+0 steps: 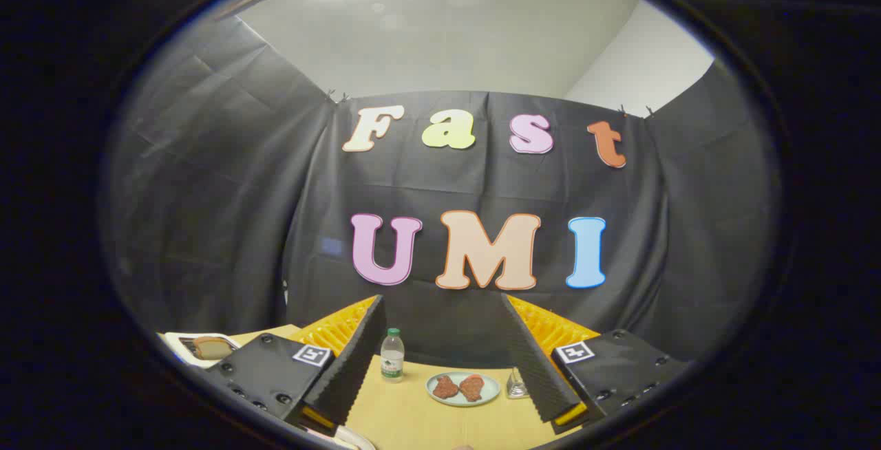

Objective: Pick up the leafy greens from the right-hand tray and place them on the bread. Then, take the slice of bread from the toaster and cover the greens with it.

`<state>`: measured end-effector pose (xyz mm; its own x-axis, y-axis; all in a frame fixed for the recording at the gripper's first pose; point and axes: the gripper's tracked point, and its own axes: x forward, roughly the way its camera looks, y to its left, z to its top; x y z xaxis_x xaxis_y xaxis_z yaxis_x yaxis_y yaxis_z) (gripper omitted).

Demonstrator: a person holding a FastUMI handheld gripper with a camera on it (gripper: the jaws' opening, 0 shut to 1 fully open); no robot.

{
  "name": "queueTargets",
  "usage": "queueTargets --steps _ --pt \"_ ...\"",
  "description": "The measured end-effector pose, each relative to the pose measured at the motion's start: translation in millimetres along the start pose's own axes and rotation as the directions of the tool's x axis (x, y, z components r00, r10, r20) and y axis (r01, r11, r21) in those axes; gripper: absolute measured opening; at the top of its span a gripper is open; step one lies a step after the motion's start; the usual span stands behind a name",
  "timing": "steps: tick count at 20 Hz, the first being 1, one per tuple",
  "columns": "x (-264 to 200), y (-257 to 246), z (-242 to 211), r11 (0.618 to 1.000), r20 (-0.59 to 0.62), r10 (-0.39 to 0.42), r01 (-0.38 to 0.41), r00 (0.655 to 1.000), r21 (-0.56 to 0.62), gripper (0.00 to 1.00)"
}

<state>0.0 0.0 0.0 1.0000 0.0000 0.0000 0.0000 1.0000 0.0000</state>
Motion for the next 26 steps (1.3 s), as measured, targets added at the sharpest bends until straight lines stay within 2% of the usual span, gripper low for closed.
queueTargets --steps 17,20,26 --pt "-8.8 -29.2 -12.7 0.999 -0.022 -0.012 0.013 1.000 0.030 1.00" --pt "-11.7 -29.6 -19.5 0.999 -0.037 0.023 -0.022 0.999 0.026 1.00" --pt "-17.9 -30.4 -45.8 0.989 -0.115 0.139 -0.143 0.984 -0.030 1.00"
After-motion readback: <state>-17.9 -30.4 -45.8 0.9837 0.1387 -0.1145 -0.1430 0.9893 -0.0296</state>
